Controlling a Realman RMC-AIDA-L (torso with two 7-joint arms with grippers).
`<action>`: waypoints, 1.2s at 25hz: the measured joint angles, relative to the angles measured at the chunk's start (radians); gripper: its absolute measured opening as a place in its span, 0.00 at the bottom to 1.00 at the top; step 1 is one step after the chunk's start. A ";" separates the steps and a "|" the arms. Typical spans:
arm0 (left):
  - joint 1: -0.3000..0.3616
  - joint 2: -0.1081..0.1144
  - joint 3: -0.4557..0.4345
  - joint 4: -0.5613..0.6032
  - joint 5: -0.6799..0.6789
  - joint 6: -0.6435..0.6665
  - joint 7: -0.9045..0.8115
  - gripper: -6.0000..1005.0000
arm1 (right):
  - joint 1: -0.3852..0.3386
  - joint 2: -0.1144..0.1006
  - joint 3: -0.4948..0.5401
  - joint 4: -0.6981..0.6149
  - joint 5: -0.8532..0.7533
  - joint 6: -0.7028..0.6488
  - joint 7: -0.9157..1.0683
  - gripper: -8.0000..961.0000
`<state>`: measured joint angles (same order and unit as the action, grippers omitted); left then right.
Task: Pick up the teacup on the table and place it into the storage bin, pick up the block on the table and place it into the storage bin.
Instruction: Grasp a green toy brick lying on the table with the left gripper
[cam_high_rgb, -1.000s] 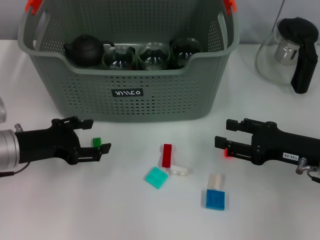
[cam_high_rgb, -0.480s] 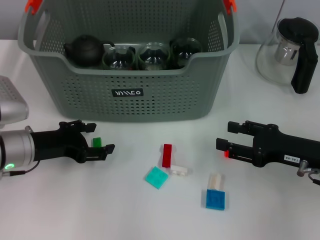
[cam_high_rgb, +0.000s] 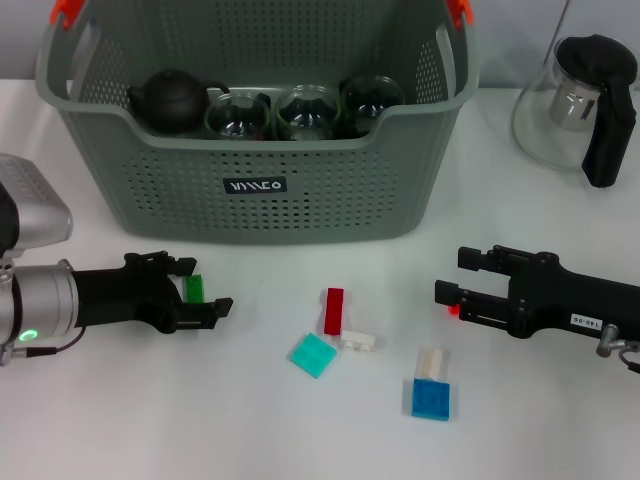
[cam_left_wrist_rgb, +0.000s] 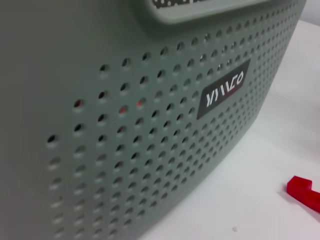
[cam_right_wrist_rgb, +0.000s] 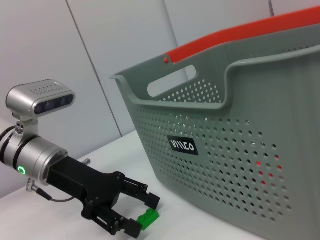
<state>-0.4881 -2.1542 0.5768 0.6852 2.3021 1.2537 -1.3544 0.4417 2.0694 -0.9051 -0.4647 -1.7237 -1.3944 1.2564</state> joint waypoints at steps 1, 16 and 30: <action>0.000 0.000 0.001 0.000 0.004 0.000 0.000 0.84 | 0.000 0.000 0.000 0.000 0.000 0.000 0.000 0.74; 0.026 -0.007 0.002 0.061 0.031 0.086 -0.028 0.83 | -0.007 -0.002 0.000 0.000 -0.001 -0.005 0.000 0.74; 0.030 -0.013 0.000 0.064 0.035 0.057 -0.001 0.82 | -0.008 -0.002 0.000 0.000 -0.001 0.001 0.000 0.74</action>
<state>-0.4586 -2.1668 0.5770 0.7494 2.3374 1.3104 -1.3555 0.4341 2.0677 -0.9051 -0.4648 -1.7242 -1.3932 1.2560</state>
